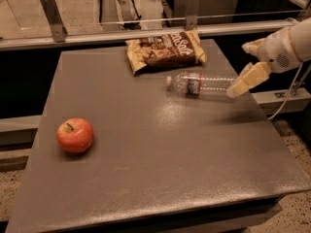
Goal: Move water bottle near brown chip bag
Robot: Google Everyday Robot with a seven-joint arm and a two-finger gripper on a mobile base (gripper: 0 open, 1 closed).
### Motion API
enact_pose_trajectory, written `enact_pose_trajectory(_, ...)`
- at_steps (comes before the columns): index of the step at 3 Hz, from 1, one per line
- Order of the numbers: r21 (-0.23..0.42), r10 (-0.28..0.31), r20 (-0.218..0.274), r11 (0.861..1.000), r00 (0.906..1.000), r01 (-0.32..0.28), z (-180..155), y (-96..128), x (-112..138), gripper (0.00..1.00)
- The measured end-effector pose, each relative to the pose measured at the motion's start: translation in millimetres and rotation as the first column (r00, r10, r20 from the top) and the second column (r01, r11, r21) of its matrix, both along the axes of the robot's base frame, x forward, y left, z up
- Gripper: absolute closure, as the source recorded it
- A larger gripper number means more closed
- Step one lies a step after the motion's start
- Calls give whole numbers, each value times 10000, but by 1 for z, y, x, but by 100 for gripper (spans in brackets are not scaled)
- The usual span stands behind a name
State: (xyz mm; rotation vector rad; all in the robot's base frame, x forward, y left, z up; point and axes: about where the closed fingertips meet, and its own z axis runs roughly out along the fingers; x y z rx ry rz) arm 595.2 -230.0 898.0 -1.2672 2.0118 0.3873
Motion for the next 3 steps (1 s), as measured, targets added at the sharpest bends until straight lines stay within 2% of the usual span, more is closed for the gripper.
enact_pose_trajectory(1,806,-452,501,9959,9977,410,26,-44,-13,0)
enact_pose_trajectory(2,2248,-511,953,9740,9941,285,53,-62,-33,0)
enact_pose_trajectory(3,2248,-510,952,9740,9942,284,53,-62,-33,0)
